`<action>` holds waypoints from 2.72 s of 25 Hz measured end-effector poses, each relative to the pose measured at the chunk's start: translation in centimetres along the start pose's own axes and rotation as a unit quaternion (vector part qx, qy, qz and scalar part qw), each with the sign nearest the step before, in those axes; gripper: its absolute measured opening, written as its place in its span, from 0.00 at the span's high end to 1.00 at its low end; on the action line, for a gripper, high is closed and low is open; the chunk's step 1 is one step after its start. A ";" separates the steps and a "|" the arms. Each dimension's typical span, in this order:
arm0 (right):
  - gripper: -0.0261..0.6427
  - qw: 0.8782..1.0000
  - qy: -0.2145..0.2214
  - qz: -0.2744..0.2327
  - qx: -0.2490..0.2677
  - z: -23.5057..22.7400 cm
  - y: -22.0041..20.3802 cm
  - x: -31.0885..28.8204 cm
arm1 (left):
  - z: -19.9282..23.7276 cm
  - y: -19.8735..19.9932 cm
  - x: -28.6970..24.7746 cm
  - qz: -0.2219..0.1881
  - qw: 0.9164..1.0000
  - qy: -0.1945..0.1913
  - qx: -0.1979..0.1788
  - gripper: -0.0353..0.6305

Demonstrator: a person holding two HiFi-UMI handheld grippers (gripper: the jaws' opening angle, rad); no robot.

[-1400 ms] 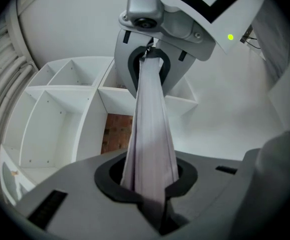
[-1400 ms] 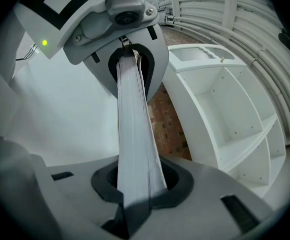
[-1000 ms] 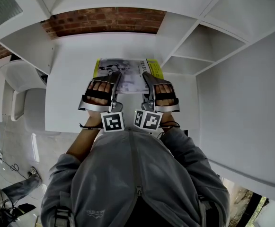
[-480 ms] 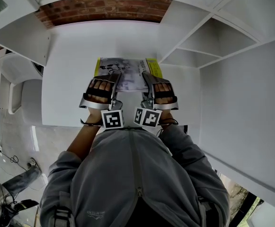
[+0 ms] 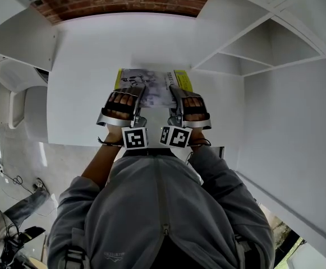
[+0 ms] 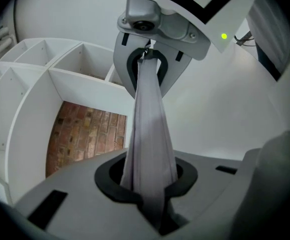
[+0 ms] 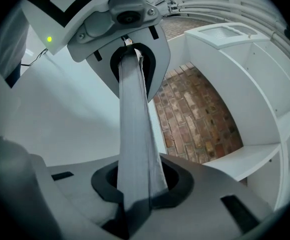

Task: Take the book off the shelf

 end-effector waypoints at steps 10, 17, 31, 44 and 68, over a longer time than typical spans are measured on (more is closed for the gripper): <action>0.83 0.998 0.062 0.009 -0.007 3.0 -1.4 -2.4 | -4.0 0.0 -1.4 0.003 0.997 -0.070 0.015 0.82; 0.83 0.996 0.092 0.012 -0.007 4.4 -1.6 -3.4 | -5.8 -0.3 -1.8 0.006 0.995 -0.098 0.027 0.83; 0.81 0.984 0.170 0.047 -0.001 7.6 -2.1 -4.9 | -9.1 0.1 -1.9 0.014 0.980 -0.186 0.070 0.81; 0.73 0.972 0.223 0.066 0.020 10.0 -2.2 -4.5 | -11.0 -0.5 -0.7 0.037 0.960 -0.267 0.070 0.68; 0.69 0.968 0.245 0.041 -0.038 9.1 -2.0 1.4 | -9.2 -0.1 3.4 0.031 0.949 -0.279 0.143 0.65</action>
Point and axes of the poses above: the fingertips, and each gripper's own axes: x backward along the fingers, z to its left, y out of its top, the point moved 7 cm from there along x, backward along the fingers, and after that the axes turned 9 degrees about y, right-handed, at the moved point
